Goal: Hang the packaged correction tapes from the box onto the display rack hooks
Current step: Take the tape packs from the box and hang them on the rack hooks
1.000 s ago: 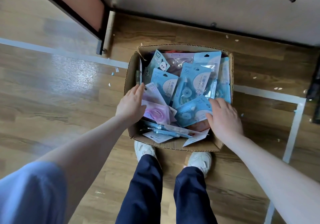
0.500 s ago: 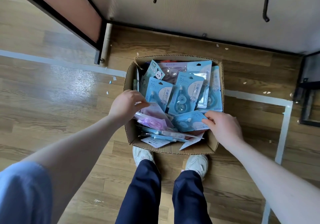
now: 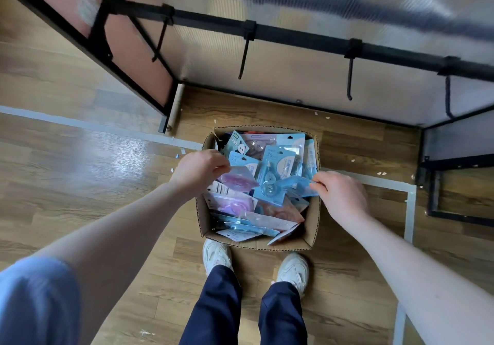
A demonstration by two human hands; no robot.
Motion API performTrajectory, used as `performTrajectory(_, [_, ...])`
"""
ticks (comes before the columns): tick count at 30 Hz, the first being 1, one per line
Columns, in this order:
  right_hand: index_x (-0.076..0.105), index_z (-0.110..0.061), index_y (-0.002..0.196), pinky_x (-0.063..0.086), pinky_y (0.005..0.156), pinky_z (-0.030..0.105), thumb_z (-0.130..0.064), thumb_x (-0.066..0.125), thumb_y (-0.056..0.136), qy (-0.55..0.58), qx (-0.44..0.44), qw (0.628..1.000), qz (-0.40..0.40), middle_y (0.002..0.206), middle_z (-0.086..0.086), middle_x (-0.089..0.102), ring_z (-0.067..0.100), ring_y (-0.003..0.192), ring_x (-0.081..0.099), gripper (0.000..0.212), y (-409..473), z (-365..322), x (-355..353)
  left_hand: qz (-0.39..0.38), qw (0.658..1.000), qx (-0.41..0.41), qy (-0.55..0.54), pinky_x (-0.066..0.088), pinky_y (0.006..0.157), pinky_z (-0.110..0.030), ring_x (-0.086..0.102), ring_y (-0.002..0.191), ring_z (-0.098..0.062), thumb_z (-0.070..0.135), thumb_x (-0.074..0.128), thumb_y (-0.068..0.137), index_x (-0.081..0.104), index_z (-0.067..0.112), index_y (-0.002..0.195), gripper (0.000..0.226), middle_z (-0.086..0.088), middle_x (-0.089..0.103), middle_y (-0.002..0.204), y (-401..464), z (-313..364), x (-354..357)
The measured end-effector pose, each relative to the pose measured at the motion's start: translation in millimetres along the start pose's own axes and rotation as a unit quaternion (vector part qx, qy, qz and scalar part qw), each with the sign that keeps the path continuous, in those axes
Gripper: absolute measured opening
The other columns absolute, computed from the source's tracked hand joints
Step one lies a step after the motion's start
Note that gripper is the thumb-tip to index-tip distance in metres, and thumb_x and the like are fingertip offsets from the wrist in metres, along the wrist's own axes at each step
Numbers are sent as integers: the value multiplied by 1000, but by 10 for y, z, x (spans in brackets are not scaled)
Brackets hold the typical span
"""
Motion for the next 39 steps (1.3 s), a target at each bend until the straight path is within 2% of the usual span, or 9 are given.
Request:
performTrajectory(6, [63, -17, 95, 45, 70, 32, -29, 44, 96, -25, -2, 999, 28, 94, -1, 65, 21, 86, 58, 22, -95, -70, -555, 17, 1000, 18, 13, 24, 48, -21, 61, 82, -25, 27, 57, 91, 70, 14, 94, 19, -2, 66, 94, -69, 254, -531])
performTrajectory(11, [63, -19, 98, 42, 65, 30, -27, 43, 97, -20, -3, 997, 72, 96, -1, 64, 20, 86, 57, 22, -127, -205, -996, 37, 999, 32, 1, 46, 64, -31, 62, 82, -27, 23, 58, 90, 70, 11, 92, 17, -6, 67, 92, -97, 393, -976])
performTrajectory(19, [64, -16, 96, 49, 65, 33, -28, 43, 97, 3, -48, 989, 140, 94, 1, 65, 18, 84, 57, 24, -390, -447, -1871, 100, 994, 37, -1, 43, 60, -29, 61, 75, -27, 36, 46, 80, 71, 12, 85, 36, -6, 68, 83, -292, 778, -1812])
performTrajectory(21, [64, -15, 97, 49, 64, 30, -28, 45, 96, 13, -64, 986, 155, 95, 0, 64, 16, 84, 56, 23, -467, -497, -2144, 107, 993, 42, 7, 44, 61, -30, 61, 77, -25, 35, 51, 85, 71, 13, 87, 30, -3, 67, 84, -332, 920, -2077])
performTrajectory(24, [64, -16, 99, 48, 66, 30, -30, 44, 97, -7, -87, 981, 172, 96, -1, 64, 16, 87, 57, 24, -594, -569, -2553, 123, 991, 50, 31, 31, 59, -26, 55, 77, -21, 25, 59, 90, 69, 11, 89, 17, 4, 57, 78, -408, 1184, -2515])
performTrajectory(26, [64, -16, 103, 49, 69, 32, -29, 44, 97, -9, -99, 977, 189, 100, 0, 65, 18, 91, 58, 25, -702, -625, -2829, 140, 987, 65, 51, 28, 60, -24, 58, 82, -21, 26, 57, 90, 69, 13, 93, 17, 2, 61, 83, -467, 1328, -2806])
performTrajectory(30, [64, -17, 103, 37, 65, 29, -27, 44, 97, -16, -123, 965, 229, 98, -2, 63, 17, 93, 56, 23, -936, -755, -3430, 177, 976, 84, 89, 36, 65, -24, 60, 88, -21, 29, 55, 92, 69, 17, 98, 20, -1, 66, 95, -640, 1596, -3435])
performTrajectory(34, [65, -17, 100, 43, 69, 30, -28, 42, 98, -8, -128, 957, 261, 94, -3, 63, 16, 86, 56, 26, -1162, -844, -4088, 225, 966, 90, 93, 42, 68, -26, 62, 89, -23, 29, 57, 91, 70, 16, 95, 19, 0, 67, 94, -814, 1903, -4118])
performTrajectory(39, [66, -17, 98, 29, 53, 15, -27, 44, 98, 0, -159, 934, 320, 88, -5, 62, 12, 79, 56, 24, -1463, -921, -4795, 254, 952, 81, 152, 39, 66, -27, 60, 89, -19, 36, 53, 92, 67, 18, 97, 24, 4, 65, 96, -1025, 2318, -4871])
Point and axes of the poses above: each hand's wrist, its own y-axis towards the middle knuckle, its own x-axis out of the palm, z = x × y, the point moved 2 cm from there along y, towards the middle knuckle
